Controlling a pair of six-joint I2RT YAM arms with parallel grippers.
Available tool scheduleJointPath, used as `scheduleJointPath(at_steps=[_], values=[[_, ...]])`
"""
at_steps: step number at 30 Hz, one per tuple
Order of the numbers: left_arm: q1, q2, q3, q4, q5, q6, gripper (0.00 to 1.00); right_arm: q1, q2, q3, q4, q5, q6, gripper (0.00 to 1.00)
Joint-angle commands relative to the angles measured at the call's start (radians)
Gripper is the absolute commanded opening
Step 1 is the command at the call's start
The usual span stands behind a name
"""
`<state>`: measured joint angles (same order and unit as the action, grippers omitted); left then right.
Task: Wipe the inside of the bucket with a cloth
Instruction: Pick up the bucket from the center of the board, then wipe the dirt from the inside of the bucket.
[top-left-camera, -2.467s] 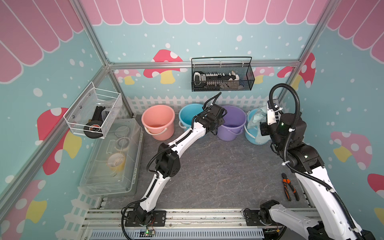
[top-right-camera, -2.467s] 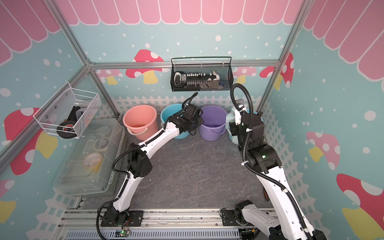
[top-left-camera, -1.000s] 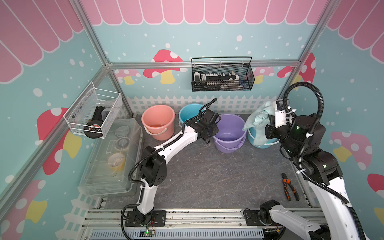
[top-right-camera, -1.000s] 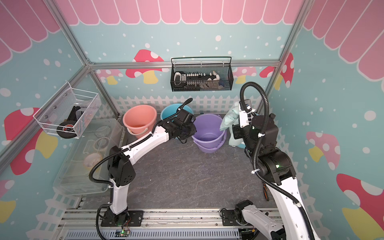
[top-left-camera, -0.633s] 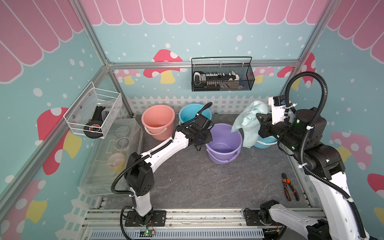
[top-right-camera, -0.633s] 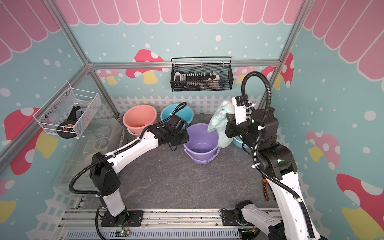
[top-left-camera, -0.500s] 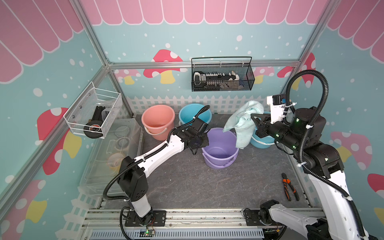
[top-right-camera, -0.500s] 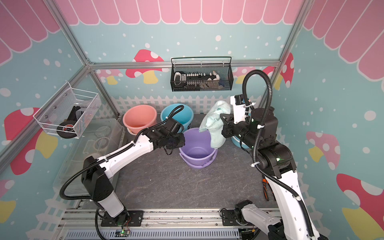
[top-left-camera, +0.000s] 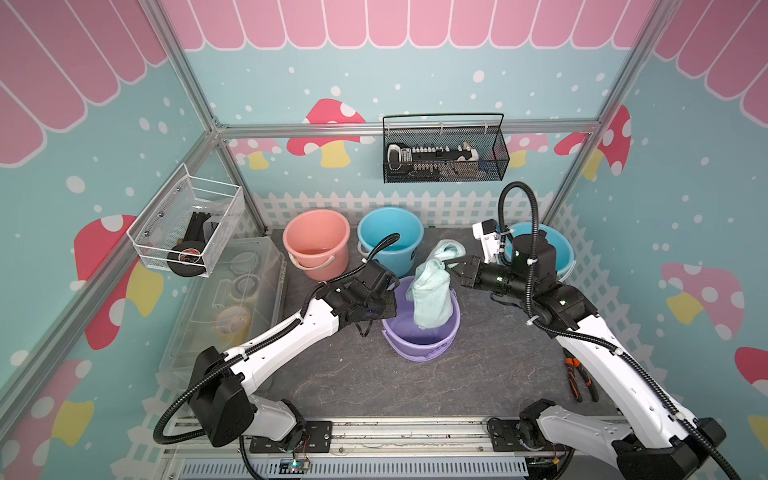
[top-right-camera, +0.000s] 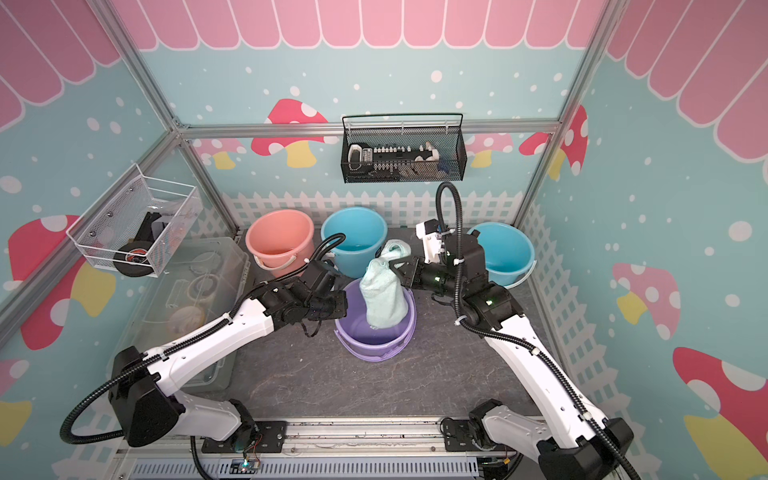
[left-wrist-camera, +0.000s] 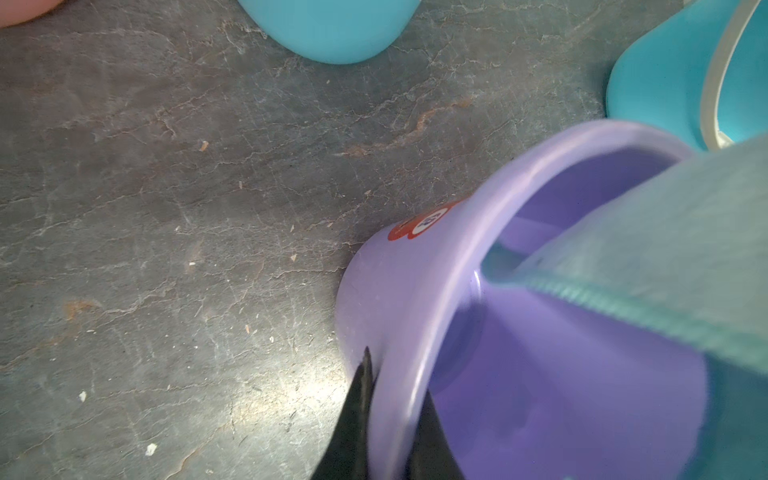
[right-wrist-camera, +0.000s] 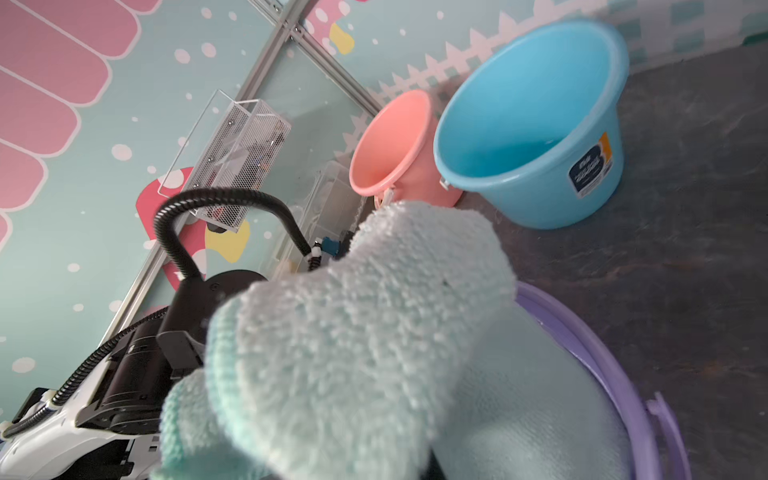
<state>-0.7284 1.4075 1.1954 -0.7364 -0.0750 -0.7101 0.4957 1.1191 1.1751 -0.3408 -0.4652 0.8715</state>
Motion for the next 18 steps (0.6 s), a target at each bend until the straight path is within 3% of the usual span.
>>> scheduleJointPath(at_steps=[1, 8, 18], values=[[-0.002, -0.040, -0.021, 0.058, -0.004, 0.004, 0.00, 0.051, 0.016, -0.060, 0.103, -0.025, 0.099, 0.00], [-0.002, -0.064, -0.062, 0.081, 0.031, 0.006, 0.00, 0.147, 0.057, -0.168, 0.169, -0.029, 0.125, 0.00], [-0.014, -0.109, -0.089, 0.075, 0.053, 0.002, 0.00, 0.229, 0.134, -0.100, -0.242, 0.380, -0.214, 0.00]])
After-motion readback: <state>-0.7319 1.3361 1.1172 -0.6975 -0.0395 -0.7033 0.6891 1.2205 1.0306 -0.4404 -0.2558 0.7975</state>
